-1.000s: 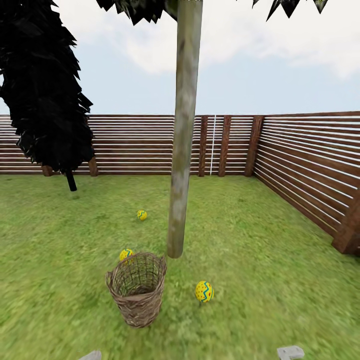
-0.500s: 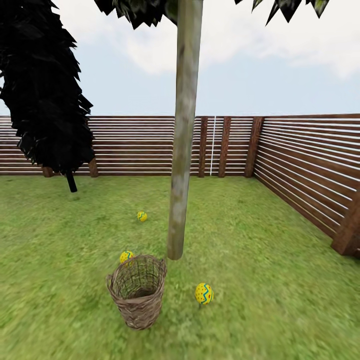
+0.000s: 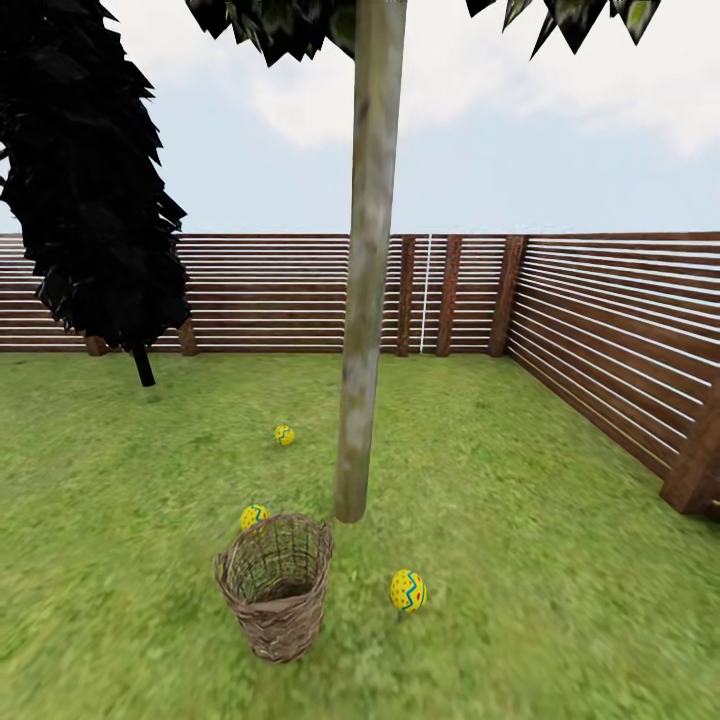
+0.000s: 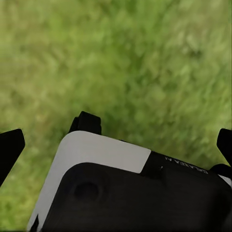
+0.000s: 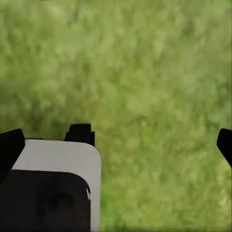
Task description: Take the three Easter eggs out of the wicker basket on the lawn in the garden, then place them on the lawn next to a single tree (choose any tree) so that all three eggs are next to the same tree and none are left in the basket.
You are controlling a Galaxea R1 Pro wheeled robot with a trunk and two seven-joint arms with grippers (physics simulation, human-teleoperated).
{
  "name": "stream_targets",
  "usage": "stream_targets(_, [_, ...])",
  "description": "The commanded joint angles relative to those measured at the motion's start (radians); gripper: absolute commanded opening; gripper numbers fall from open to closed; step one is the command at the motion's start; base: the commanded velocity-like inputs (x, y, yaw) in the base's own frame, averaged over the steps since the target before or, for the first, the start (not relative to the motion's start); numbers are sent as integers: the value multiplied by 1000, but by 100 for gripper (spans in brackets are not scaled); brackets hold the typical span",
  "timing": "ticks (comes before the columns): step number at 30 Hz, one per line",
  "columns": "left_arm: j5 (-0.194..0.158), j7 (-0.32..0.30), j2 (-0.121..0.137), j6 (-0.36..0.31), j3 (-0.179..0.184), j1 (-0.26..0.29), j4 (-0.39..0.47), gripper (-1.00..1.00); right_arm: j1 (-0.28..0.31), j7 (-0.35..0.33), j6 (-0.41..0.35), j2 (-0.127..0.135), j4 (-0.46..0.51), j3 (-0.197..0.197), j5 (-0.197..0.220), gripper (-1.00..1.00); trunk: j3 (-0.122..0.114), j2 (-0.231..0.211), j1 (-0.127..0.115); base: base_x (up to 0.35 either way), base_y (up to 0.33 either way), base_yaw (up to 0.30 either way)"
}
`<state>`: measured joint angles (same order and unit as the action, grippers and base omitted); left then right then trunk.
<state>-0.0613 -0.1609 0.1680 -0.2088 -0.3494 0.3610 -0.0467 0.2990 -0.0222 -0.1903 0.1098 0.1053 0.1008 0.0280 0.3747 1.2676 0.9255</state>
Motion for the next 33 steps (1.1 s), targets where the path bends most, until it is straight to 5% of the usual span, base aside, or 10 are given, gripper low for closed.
stream_targets(1, [-6, -2, 1, -1, -2, 1, -5, 100, 0, -3, -3, 1, 0, 8, 3, 100, -2, -7, -4, 0, 0, 0])
stream_targets(19, [-7, -2, 22, 9, -2, -82, -12, 100, 0, -4, 74, -11, -180, 8, 1, 100, -59, -133, -73, 0, 0, 0])
stream_targets(33, [-11, -2, 15, 108, -2, -201, -12, 100, -60, -2, 94, -25, -200, 8, 3, 100, -102, -231, -127, 0, 0, 0])
